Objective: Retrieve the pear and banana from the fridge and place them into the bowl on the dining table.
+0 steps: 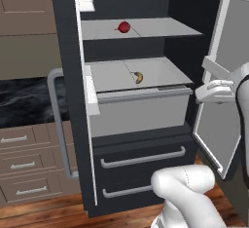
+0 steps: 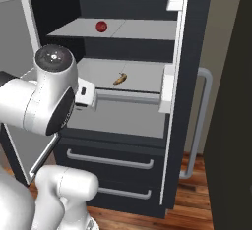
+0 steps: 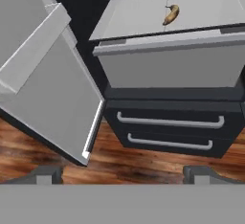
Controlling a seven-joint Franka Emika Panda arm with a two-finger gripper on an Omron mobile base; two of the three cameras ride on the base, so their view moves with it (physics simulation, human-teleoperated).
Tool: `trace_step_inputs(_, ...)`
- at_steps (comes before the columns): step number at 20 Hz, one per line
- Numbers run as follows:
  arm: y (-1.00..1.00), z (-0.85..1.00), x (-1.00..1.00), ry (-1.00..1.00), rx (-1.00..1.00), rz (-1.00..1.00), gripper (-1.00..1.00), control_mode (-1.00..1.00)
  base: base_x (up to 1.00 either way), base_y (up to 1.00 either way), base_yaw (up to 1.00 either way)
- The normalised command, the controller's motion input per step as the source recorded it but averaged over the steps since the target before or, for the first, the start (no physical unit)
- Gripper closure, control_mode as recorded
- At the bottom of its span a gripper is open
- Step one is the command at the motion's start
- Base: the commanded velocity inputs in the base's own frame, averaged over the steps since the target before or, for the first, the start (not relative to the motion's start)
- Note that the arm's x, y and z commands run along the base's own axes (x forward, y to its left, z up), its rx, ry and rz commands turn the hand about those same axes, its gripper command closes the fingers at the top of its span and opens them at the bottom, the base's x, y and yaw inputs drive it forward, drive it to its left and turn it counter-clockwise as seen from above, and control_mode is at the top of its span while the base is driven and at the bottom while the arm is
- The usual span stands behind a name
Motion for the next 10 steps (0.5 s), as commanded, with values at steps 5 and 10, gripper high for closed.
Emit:
trace_step_inputs(5, 0.14, -0.15, 0.23, 0.00, -0.12, -0.07, -1.00, -1.00, 0.00, 0.00, 0.00)
trace_step_inputs(10, 0.08, -0.17, 0.22, 0.00, -0.08, -0.08, -1.00, -1.00, 0.00, 0.00, 0.00)
